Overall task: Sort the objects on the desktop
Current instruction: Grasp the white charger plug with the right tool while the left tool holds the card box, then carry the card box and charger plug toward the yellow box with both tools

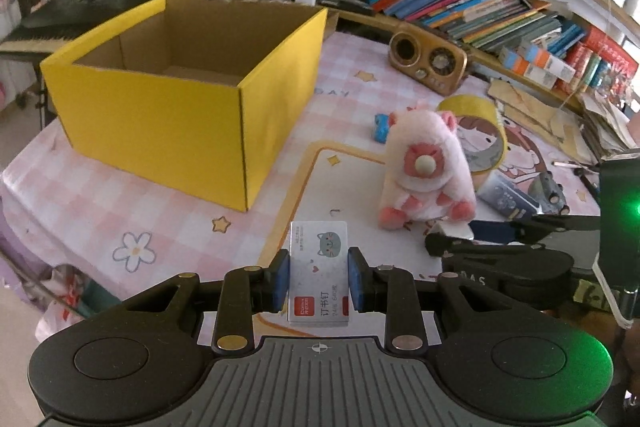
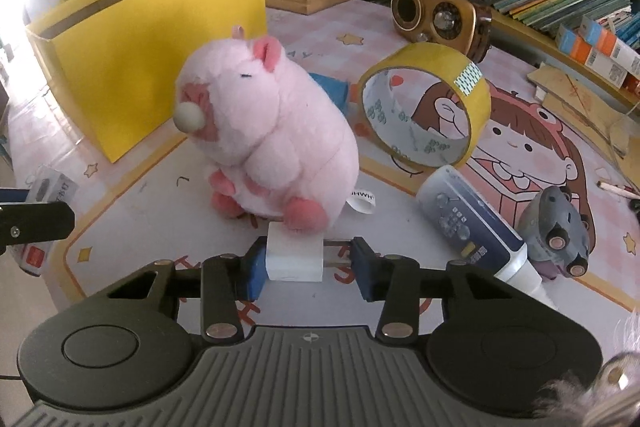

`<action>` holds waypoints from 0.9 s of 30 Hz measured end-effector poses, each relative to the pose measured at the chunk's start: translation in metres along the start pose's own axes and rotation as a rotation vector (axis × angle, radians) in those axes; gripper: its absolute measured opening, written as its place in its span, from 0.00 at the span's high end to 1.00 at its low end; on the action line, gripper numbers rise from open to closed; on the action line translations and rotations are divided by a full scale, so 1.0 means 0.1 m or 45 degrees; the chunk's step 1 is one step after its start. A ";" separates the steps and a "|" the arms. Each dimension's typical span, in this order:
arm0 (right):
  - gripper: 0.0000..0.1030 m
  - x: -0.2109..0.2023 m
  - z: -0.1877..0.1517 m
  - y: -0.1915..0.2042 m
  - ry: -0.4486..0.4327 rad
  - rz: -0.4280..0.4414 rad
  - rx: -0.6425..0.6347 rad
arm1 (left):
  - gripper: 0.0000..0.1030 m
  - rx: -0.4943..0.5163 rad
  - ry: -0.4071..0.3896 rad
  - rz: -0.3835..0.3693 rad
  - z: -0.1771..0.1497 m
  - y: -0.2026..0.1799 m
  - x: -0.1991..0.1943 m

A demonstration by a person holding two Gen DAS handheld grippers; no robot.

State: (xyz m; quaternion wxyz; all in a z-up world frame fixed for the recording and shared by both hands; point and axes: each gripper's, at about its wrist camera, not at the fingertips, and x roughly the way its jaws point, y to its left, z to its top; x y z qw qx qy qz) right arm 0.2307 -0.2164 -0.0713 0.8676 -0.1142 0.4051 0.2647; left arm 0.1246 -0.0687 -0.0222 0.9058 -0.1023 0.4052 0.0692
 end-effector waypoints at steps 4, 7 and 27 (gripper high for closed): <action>0.61 -0.06 -0.01 -0.05 0.017 0.022 0.033 | 0.73 0.001 -0.015 -0.025 0.03 -0.01 -0.04; 0.61 -0.18 -0.02 -0.09 0.016 0.032 0.075 | 0.73 0.016 -0.030 -0.052 0.06 -0.03 -0.09; 0.61 -1.00 -0.21 0.25 -0.138 -0.068 0.163 | 0.73 0.065 -0.092 -0.281 -0.06 0.20 -0.37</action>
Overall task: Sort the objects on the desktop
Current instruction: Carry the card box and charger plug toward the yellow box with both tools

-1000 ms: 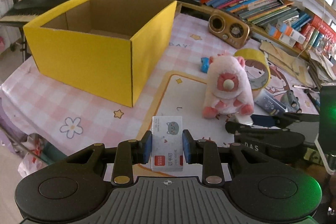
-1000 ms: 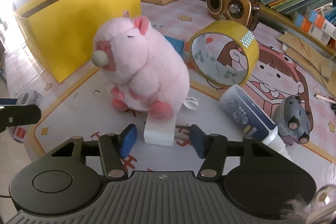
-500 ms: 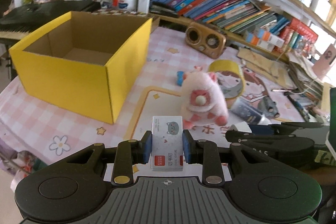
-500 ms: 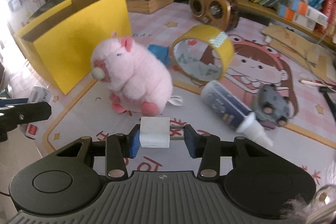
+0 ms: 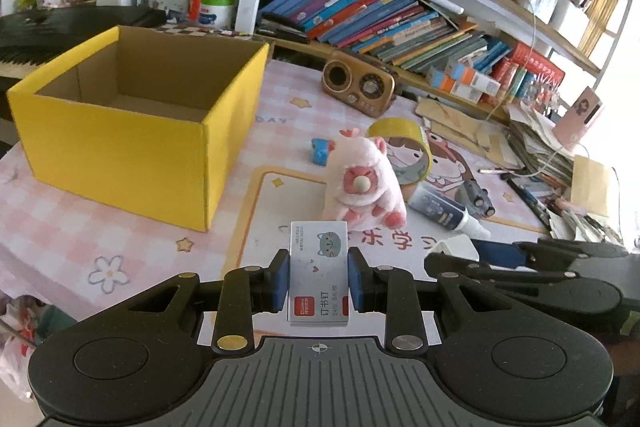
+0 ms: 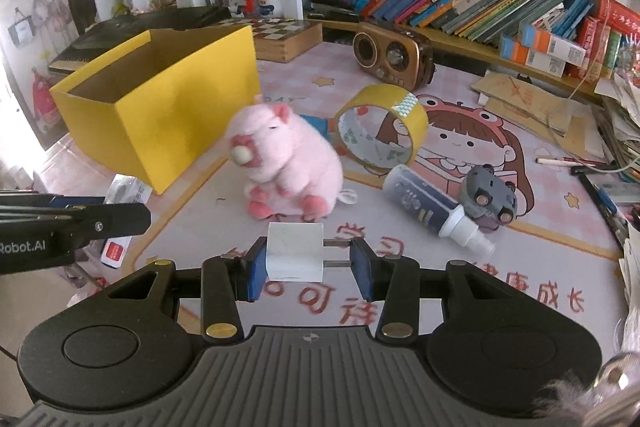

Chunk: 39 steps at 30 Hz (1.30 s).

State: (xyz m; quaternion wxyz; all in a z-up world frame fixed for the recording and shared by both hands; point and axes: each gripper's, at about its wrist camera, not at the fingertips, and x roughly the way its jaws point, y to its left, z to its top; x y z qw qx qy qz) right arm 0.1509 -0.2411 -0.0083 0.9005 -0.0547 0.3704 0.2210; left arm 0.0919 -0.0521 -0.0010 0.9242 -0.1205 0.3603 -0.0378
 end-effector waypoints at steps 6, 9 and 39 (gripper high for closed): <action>0.61 -0.17 -0.12 0.33 -0.013 -0.040 -0.009 | 0.73 0.012 0.003 -0.058 -0.09 0.22 -0.19; 0.61 -0.26 -0.19 0.49 -0.016 -0.059 -0.001 | 0.73 0.035 0.012 -0.082 -0.14 0.32 -0.27; 0.61 -0.43 -0.65 1.81 0.061 0.023 0.085 | 0.73 0.103 0.048 -0.089 -0.58 1.23 -0.96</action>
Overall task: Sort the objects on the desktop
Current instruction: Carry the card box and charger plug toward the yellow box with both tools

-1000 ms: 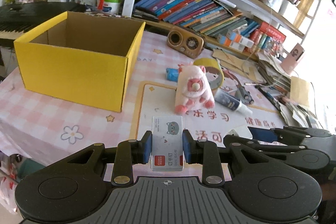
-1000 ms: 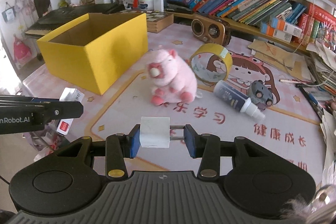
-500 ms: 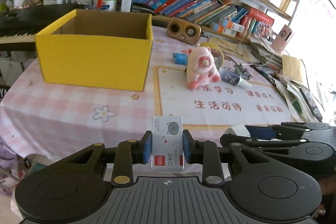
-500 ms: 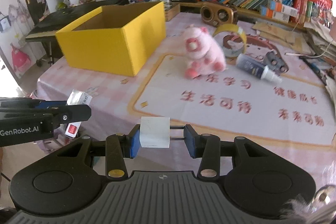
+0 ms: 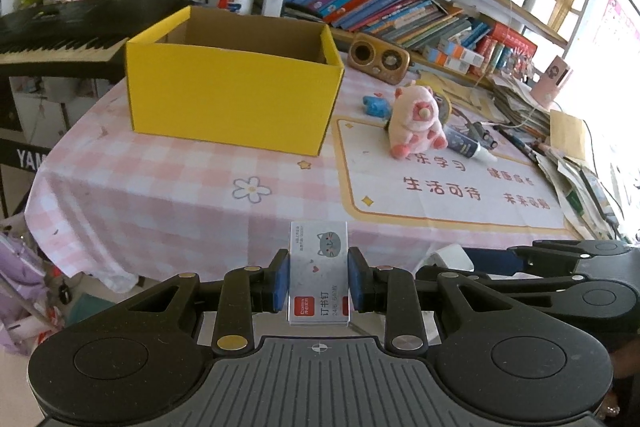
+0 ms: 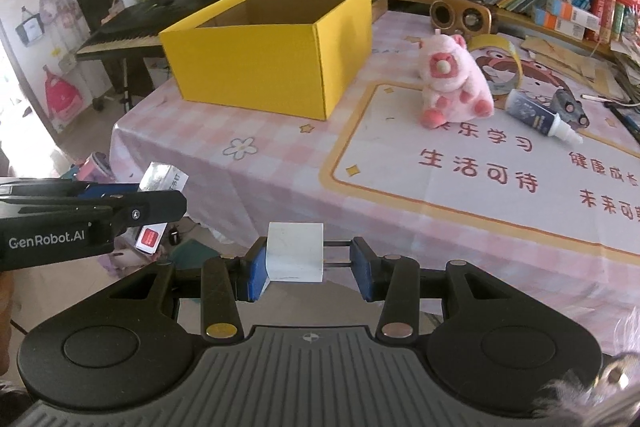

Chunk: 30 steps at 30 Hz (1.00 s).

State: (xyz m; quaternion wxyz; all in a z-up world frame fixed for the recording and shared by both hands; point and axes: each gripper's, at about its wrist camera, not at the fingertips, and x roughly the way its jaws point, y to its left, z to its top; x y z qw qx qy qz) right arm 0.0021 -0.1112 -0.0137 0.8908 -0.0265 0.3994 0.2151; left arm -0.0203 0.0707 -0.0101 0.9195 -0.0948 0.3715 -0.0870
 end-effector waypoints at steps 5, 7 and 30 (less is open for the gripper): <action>0.61 0.01 0.00 0.08 0.001 0.007 -0.014 | 0.73 -0.008 -0.006 0.001 -0.01 0.07 -0.03; 0.61 0.01 0.00 0.11 -0.002 0.012 -0.024 | 0.73 -0.011 -0.014 0.002 -0.01 0.09 -0.05; 0.61 0.11 0.13 0.38 -0.026 0.035 -0.107 | 0.73 -0.046 -0.068 0.024 0.03 0.35 -0.16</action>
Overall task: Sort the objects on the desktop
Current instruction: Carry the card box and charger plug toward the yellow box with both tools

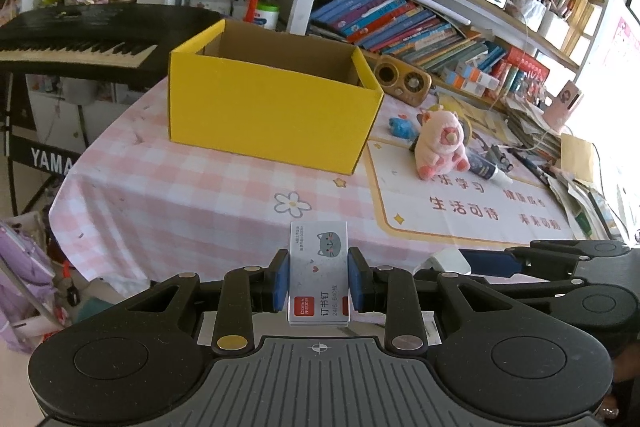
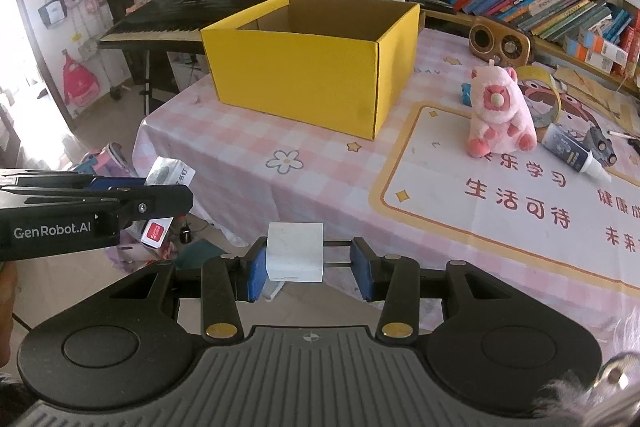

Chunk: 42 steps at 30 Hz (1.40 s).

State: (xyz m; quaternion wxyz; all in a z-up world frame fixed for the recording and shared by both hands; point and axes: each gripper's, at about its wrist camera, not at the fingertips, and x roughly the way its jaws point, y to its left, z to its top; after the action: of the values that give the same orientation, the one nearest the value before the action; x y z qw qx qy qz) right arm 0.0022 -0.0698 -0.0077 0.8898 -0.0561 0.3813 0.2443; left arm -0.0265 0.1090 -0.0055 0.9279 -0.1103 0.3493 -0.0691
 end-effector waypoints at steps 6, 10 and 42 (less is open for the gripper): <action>0.61 0.03 0.06 0.06 -0.009 0.007 -0.025 | 0.73 -0.011 -0.020 0.008 0.03 0.05 -0.02; 0.61 0.05 0.10 0.09 -0.003 0.013 -0.040 | 0.73 -0.019 -0.018 0.004 0.04 0.07 0.00; 0.61 0.30 0.25 0.20 0.052 0.118 -0.125 | 0.73 -0.056 0.013 0.067 0.08 0.17 0.07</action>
State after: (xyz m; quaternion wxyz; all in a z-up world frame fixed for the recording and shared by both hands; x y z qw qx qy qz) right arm 0.0263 -0.0336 -0.0098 0.8657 -0.0869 0.3891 0.3025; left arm -0.0153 0.1248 -0.0088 0.9251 -0.1210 0.3581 -0.0376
